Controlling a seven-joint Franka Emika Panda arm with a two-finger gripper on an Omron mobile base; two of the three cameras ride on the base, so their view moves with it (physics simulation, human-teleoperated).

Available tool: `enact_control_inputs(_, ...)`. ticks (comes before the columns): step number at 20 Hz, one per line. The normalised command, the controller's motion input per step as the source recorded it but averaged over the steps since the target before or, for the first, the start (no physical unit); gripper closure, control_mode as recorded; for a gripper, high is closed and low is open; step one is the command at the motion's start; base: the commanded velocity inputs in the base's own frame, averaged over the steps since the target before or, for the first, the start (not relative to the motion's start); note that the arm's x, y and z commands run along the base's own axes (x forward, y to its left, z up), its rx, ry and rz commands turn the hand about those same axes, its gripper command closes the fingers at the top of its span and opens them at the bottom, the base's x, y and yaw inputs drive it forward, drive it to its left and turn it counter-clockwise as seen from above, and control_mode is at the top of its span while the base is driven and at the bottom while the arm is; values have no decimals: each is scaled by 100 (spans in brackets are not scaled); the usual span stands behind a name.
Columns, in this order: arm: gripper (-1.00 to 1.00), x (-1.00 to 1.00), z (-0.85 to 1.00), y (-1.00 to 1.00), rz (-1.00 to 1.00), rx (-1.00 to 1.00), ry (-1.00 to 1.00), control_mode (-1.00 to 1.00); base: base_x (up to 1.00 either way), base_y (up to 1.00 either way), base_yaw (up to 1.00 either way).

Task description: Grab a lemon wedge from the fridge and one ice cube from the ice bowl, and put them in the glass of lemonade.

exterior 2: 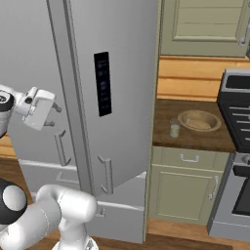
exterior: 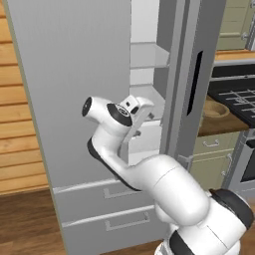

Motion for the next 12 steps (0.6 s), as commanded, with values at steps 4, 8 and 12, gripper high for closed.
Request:
enact_control_inputs(4,-100,0,-4,-40,0,-2,0,-100,0,0,0)
enact_control_inputs(8,-100,7,-15,-38,0,-2,0,-100,0,0,0)
enact_control_inputs(12,-100,20,-6,-10,1,-4,0,-100,0,0,0)
